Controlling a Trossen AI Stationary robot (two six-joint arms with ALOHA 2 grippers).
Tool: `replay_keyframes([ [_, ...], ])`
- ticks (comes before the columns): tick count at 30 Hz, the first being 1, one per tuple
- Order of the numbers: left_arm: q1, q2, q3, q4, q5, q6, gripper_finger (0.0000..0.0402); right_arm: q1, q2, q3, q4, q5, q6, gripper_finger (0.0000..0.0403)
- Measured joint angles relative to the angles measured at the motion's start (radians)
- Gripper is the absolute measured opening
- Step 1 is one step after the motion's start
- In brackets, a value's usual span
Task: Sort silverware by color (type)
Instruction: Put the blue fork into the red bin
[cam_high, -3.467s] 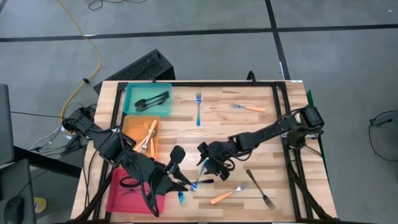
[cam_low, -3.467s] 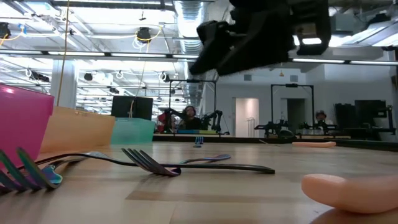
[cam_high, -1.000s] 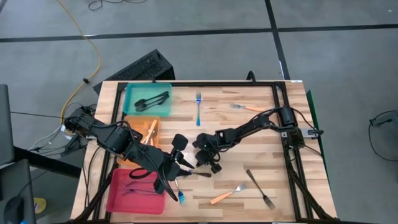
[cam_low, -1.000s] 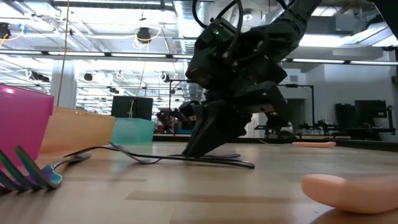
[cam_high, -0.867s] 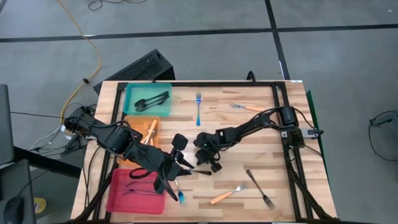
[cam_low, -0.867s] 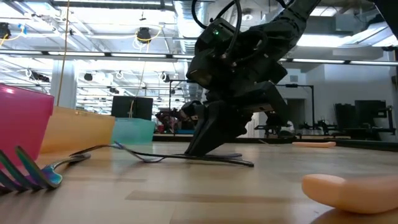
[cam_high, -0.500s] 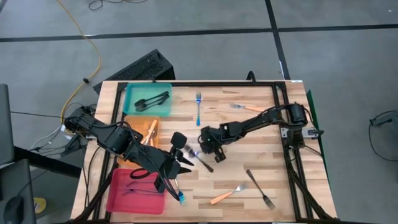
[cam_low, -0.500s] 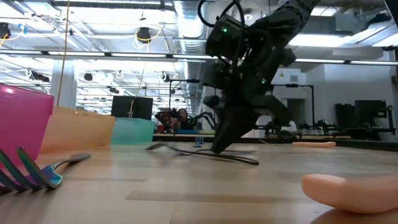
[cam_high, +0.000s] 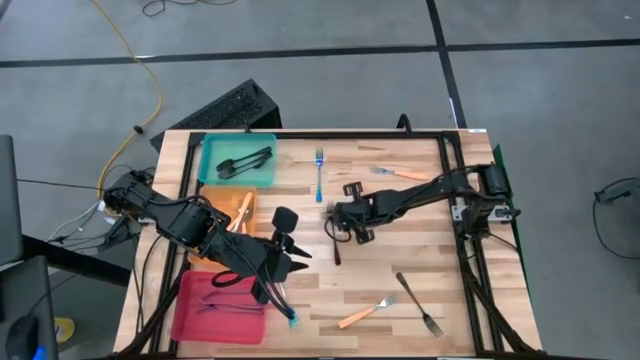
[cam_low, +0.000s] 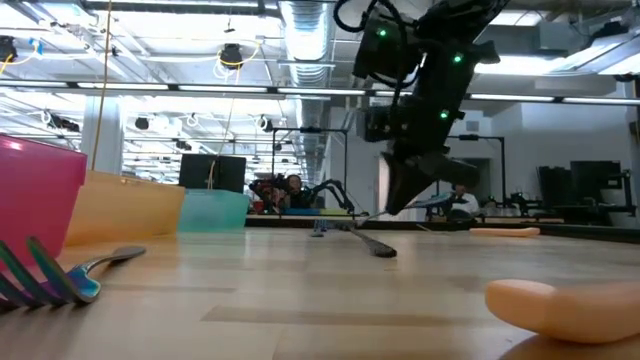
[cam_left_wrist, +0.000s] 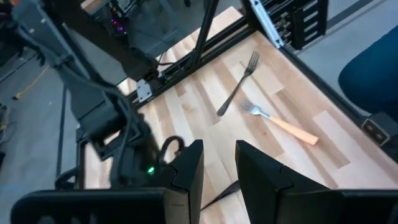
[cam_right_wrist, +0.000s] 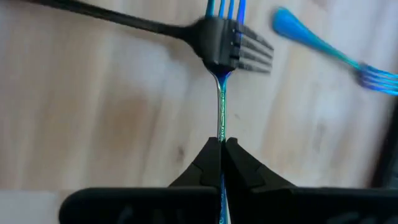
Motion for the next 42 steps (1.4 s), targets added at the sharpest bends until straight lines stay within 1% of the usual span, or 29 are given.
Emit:
replay_keyframes([
  [3, 0.000, 0.000, 0.000, -0.012, -0.018, -0.007, 0.0079, 0.014, -0.003, 0.001, -0.004, 0.091, 0.004, 0.0022],
  [7, 0.000, 0.000, 0.000, -0.051, -0.042, -0.033, 0.0079, 0.030, -0.003, 0.001, -0.033, 0.246, 0.002, 0.0022],
  [13, 0.000, 0.000, 0.000, -0.126, -0.082, -0.097, 0.0079, 0.039, -0.003, 0.001, -0.039, 0.421, 0.003, 0.0022],
  [16, 0.000, 0.000, 0.000, -0.129, -0.084, -0.105, 0.0079, 0.039, -0.003, 0.001, -0.038, 0.537, -0.001, 0.0022],
  [21, 0.000, 0.000, 0.000, -0.132, -0.084, -0.105, 0.0079, 0.046, -0.003, 0.002, -0.030, 0.736, -0.059, 0.0022],
  [24, 0.003, 0.000, 0.000, -0.135, -0.083, -0.104, 0.0079, 0.046, -0.003, 0.003, -0.021, 0.823, -0.068, 0.0022],
  [26, 0.006, 0.000, 0.000, -0.136, -0.083, -0.103, 0.0079, 0.044, -0.003, 0.003, -0.021, 0.852, -0.057, 0.0022],
  [30, 0.018, 0.000, 0.000, -0.136, -0.082, -0.089, 0.0079, 0.030, -0.003, 0.003, 0.014, 0.871, -0.026, 0.0022],
  [32, 0.027, 0.000, 0.000, -0.136, -0.082, -0.082, 0.0079, 0.016, -0.003, 0.003, 0.040, 0.915, -0.027, 0.0022],
  [35, 0.038, 0.000, 0.000, -0.136, -0.082, -0.079, 0.0079, -0.002, -0.004, 0.003, 0.084, 0.917, -0.028, 0.0023],
  [41, 0.055, -0.003, -0.001, -0.101, -0.059, -0.014, 0.0079, -0.014, -0.020, 0.007, 0.216, 0.814, -0.032, 0.0023],
  [42, 0.057, -0.008, -0.001, -0.096, -0.043, 0.001, 0.0079, -0.014, -0.021, 0.010, 0.240, 0.793, -0.030, 0.0022],
])
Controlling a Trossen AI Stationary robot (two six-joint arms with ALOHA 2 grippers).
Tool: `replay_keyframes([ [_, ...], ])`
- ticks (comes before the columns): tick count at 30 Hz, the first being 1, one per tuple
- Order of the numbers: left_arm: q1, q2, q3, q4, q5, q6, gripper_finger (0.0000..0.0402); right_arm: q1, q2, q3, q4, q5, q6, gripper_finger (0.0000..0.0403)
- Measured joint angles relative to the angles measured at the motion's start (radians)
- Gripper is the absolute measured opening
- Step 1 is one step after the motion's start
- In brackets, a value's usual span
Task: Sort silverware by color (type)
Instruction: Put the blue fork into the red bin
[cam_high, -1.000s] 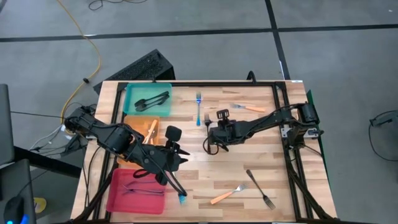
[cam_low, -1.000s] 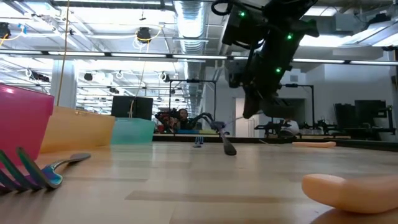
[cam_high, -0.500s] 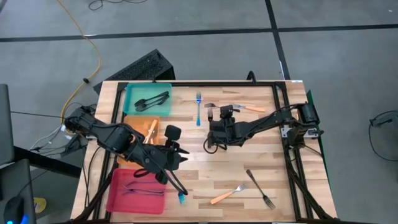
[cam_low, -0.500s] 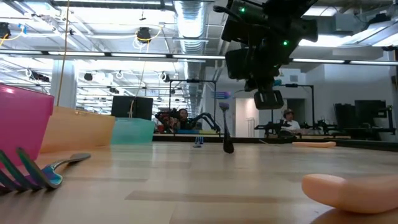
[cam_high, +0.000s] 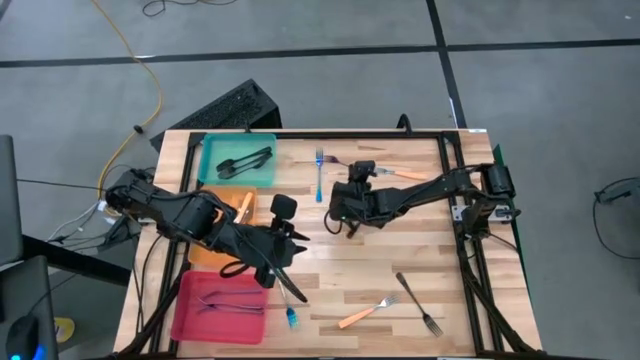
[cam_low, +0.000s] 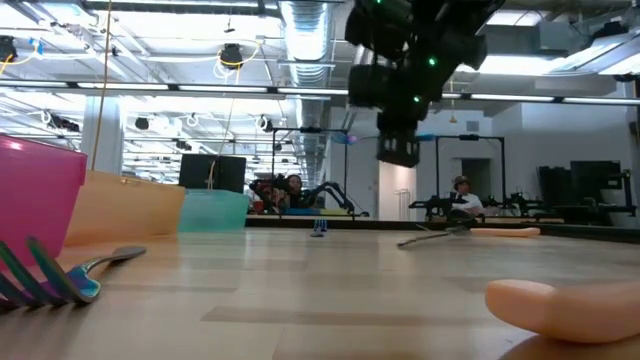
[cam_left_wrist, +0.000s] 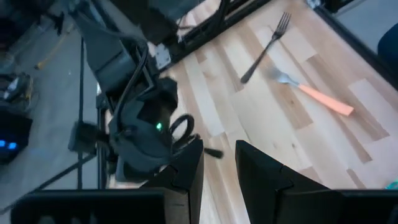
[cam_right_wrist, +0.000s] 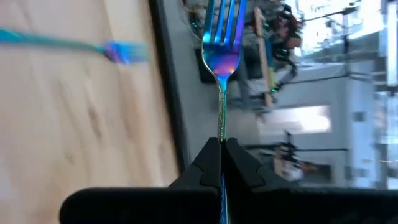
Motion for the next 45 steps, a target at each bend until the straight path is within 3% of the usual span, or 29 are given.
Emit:
replay_keyframes([
  [3, 0.032, -0.030, -0.008, 0.045, 0.109, 0.034, 0.0078, 0.000, -0.022, -0.001, 0.069, -0.066, -0.003, 0.0022],
  [6, 0.084, -0.098, -0.101, 0.165, 0.213, 0.057, 0.0069, -0.001, -0.052, 0.002, 0.140, -0.141, 0.018, 0.0025],
  [12, 0.208, -0.327, -0.470, 0.428, 0.169, -0.038, 0.0044, -0.006, -0.097, -0.002, 0.183, -0.211, 0.039, 0.0023],
  [20, 0.265, -0.633, -1.044, 1.179, 0.165, -0.117, 0.0032, -0.013, -0.145, -0.001, 0.302, -0.390, 0.084, 0.0024],
  [26, 0.284, -0.675, -1.338, 1.650, 0.082, -0.183, 0.0044, -0.012, -0.146, 0.000, 0.490, -0.531, 0.086, 0.0024],
  [31, 0.297, -0.651, -1.424, 1.741, 0.042, -0.251, 0.0081, 0.002, -0.146, 0.000, 0.606, -0.588, 0.078, 0.0024],
  [41, 0.319, -0.525, -1.423, 1.855, 0.033, -0.282, 0.0163, 0.057, -0.146, 0.026, 0.755, -0.720, 0.056, 0.0024],
  [45, 0.335, -0.470, -1.423, 1.974, 0.126, -0.269, 0.0176, 0.073, -0.146, 0.062, 0.760, -0.798, 0.056, 0.0024],
])
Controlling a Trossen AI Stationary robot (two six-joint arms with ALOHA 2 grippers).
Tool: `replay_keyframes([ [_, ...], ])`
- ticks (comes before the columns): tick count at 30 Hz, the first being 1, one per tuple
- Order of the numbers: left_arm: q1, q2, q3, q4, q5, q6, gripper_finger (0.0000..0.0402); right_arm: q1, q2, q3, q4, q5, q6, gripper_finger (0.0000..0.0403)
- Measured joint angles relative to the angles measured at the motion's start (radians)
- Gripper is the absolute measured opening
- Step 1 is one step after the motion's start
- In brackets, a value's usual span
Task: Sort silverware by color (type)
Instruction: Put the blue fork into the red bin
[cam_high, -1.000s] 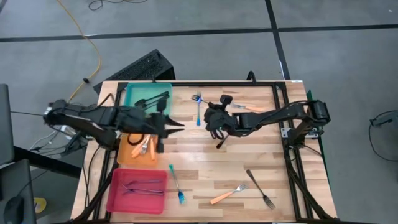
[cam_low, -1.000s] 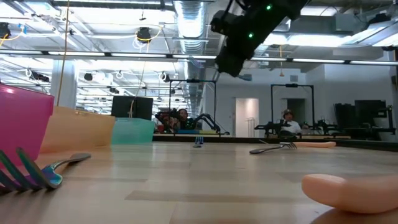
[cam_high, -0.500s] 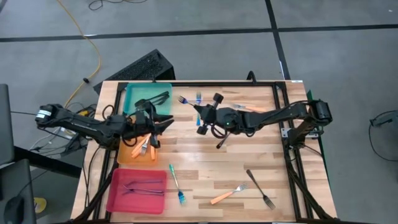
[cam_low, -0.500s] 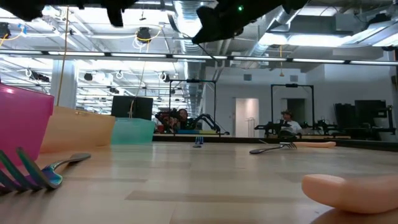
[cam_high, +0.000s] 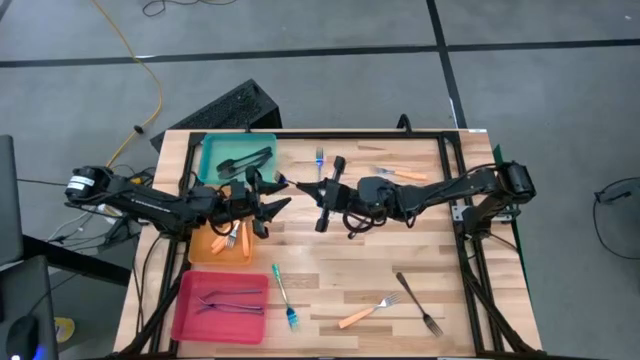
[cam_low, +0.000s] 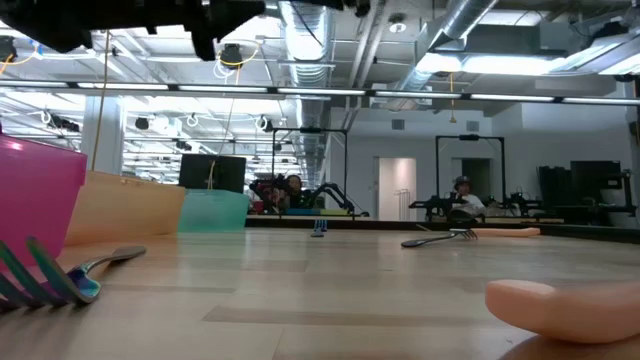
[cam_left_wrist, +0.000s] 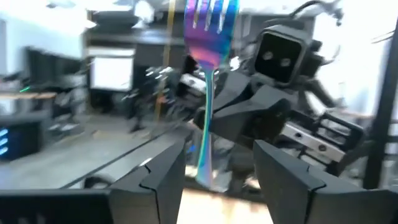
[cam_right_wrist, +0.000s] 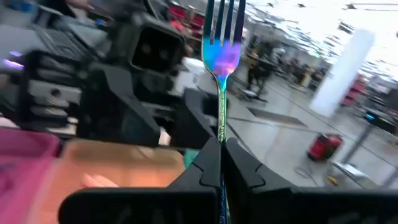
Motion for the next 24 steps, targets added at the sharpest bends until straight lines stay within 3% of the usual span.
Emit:
replay_keyframes([
  [2, 0.001, 0.024, 0.000, 0.059, 0.052, 0.014, 0.0178, 0.005, 0.000, 0.004, 0.000, -0.019, 0.000, 0.0024],
  [12, 0.001, 0.042, 0.000, 0.185, 0.124, 0.041, 0.0179, 0.024, 0.000, 0.004, 0.004, -0.108, 0.003, 0.0024],
  [24, 0.002, 0.042, 0.007, 0.188, 0.124, 0.032, 0.0179, 0.026, 0.012, 0.004, 0.021, -0.183, 0.034, 0.0024],
])
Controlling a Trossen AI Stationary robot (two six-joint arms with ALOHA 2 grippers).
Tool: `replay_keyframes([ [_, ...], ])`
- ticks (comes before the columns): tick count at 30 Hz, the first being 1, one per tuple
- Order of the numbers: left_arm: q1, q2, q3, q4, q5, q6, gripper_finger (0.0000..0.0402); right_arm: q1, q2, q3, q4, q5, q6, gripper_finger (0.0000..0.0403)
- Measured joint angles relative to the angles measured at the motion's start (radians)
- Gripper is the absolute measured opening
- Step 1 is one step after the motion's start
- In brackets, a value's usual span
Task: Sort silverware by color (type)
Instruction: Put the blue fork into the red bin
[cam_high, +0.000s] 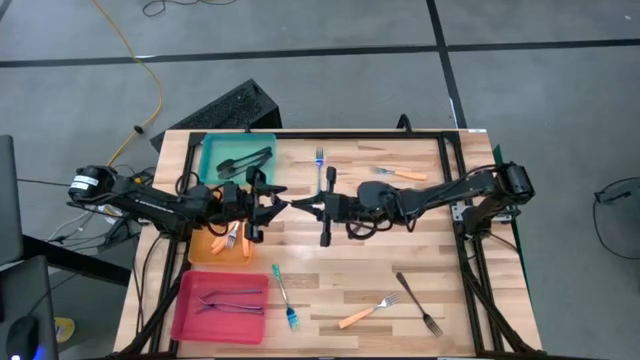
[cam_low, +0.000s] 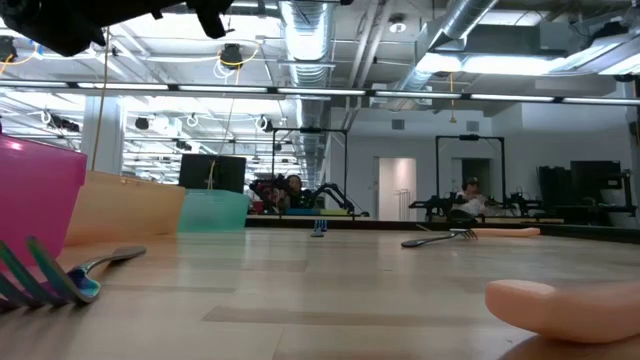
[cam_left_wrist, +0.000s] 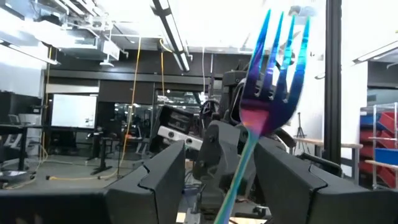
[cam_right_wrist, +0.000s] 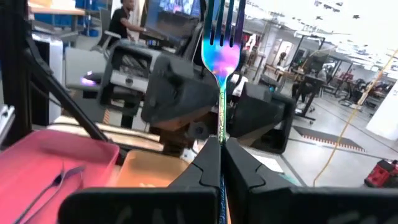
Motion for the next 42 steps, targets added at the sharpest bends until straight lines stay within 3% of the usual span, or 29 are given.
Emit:
replay_keyframes([
  [12, 0.000, 0.000, 0.047, -0.063, 0.042, 0.019, 0.0166, 0.000, 0.001, 0.000, 0.021, -0.001, -0.005, 0.0024],
  [25, 0.010, 0.000, 0.047, -0.079, 0.031, 0.038, 0.0016, -0.001, 0.001, 0.000, 0.017, 0.002, -0.005, 0.0024],
  [33, 0.010, 0.000, 0.046, -0.080, 0.033, 0.048, 0.0003, -0.001, 0.001, 0.000, 0.008, 0.004, -0.002, 0.0026],
  [37, 0.010, 0.000, 0.046, -0.080, 0.030, 0.046, 0.0002, -0.011, 0.001, 0.000, 0.003, 0.001, 0.034, 0.0051],
  [42, 0.011, 0.000, 0.046, -0.074, 0.025, 0.044, 0.0001, -0.022, 0.001, 0.000, -0.019, -0.001, 0.044, 0.0114],
])
